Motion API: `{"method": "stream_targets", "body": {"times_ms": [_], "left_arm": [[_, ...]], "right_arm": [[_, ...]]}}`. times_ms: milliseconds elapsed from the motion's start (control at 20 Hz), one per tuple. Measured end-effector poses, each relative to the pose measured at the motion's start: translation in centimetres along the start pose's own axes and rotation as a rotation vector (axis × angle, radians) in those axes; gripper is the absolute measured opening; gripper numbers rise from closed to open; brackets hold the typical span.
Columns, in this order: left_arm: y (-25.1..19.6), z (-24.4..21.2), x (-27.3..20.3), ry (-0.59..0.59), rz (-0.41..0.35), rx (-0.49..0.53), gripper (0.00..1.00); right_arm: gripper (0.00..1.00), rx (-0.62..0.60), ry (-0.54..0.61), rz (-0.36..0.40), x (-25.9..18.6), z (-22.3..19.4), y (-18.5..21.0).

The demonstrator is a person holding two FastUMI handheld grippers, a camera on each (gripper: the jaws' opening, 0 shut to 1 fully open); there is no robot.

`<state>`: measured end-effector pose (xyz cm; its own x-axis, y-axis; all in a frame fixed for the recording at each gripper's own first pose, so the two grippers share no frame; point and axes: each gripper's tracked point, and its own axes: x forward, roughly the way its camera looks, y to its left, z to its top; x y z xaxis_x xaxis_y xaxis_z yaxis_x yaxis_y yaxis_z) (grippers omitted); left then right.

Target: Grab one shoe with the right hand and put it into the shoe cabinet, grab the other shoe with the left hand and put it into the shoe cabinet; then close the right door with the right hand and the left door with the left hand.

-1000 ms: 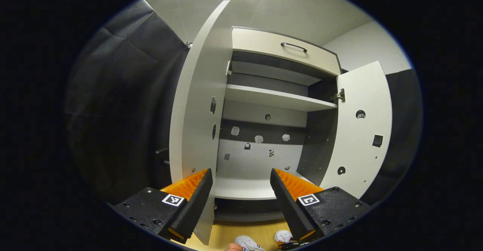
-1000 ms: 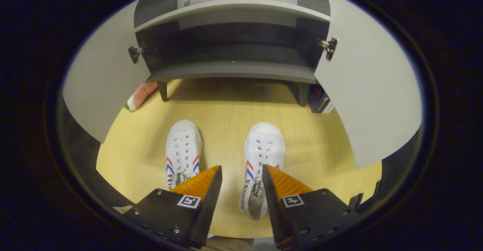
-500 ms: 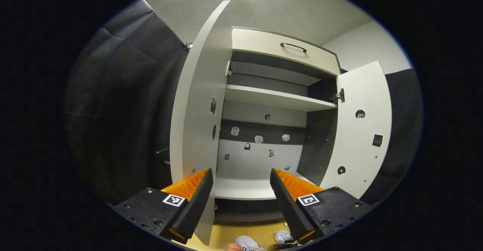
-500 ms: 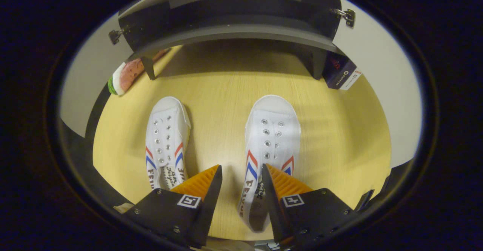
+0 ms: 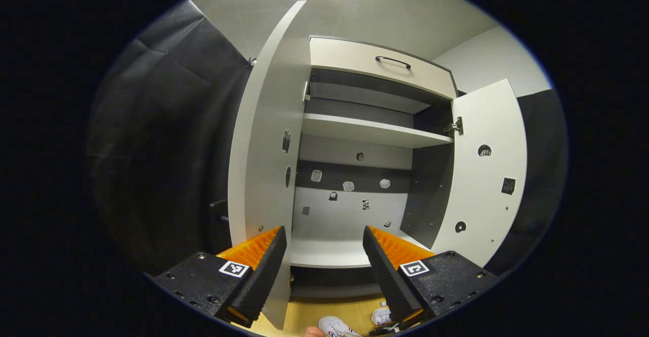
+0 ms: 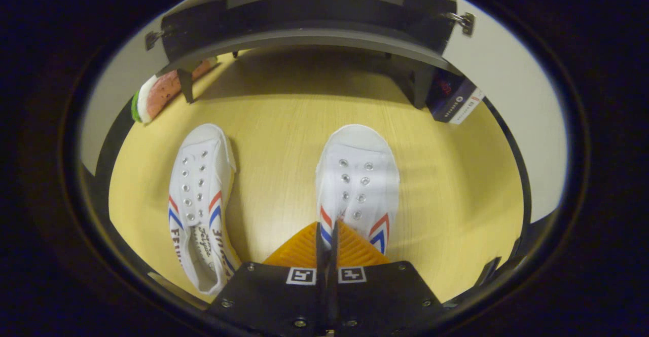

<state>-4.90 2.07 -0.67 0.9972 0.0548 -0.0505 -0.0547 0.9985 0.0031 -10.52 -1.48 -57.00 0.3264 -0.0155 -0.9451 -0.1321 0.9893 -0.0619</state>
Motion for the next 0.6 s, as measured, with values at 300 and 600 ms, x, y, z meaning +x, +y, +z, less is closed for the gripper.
{"method": "stream_targets", "body": {"times_ms": [300,600], "left_arm": [[0.0,0.1,-0.1,-0.004,-0.011,0.001,0.93],[-0.1,0.0,-0.1,-0.006,-0.03,-0.007,0.92]], "right_arm": [[0.0,0.154,-0.061,0.067,-2.5,0.9,-0.2],[0.0,0.276,-0.146,0.172,-7.9,3.5,0.8]]}}
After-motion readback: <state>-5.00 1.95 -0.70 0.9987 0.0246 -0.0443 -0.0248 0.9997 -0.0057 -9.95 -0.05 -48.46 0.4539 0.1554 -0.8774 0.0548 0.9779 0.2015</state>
